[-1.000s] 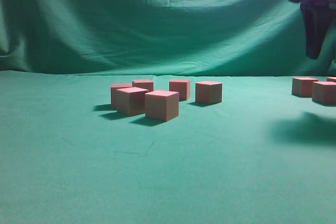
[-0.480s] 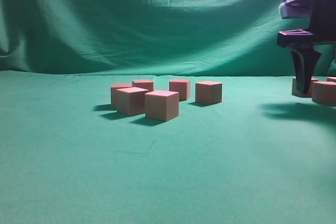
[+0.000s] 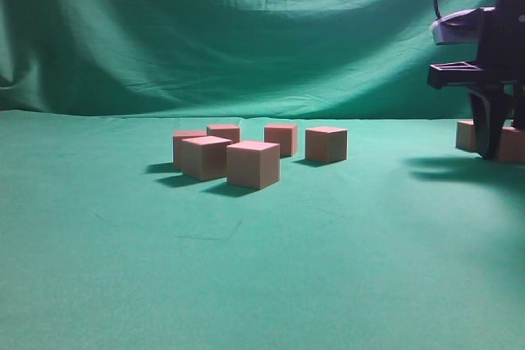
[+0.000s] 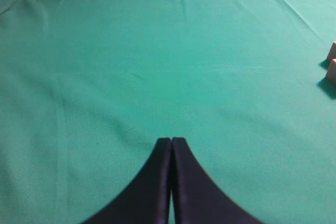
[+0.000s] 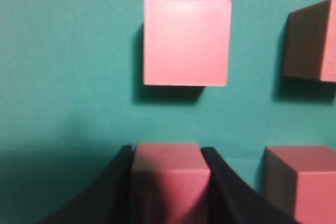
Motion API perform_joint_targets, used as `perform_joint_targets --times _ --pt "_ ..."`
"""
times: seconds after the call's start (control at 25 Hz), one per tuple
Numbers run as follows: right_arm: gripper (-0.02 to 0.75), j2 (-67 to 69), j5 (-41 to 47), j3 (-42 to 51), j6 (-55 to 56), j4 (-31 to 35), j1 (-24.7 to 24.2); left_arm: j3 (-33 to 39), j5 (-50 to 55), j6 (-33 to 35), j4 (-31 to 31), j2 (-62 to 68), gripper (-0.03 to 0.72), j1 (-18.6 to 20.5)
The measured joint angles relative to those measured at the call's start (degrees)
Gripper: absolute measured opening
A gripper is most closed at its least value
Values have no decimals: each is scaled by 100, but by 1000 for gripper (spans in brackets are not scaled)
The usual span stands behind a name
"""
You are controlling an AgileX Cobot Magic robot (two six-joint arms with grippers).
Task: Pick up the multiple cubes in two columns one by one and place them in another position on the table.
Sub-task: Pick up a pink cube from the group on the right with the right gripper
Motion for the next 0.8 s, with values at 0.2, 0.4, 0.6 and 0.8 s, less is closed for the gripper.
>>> perform_joint_targets --times 0.2,0.4,0.6,0.8 --pt "262 -42 810 -493 0 0 12 0 0 0 0 0 0 0" --pt "262 -705 1751 -898 0 0 396 0 0 0 0 0 0 0" --pt "262 -1400 2054 -845 -211 0 1457 0 0 0 0 0 0 0" --pt "262 -1580 2086 -442 -61 19 2636 0 0 0 0 0 0 0"
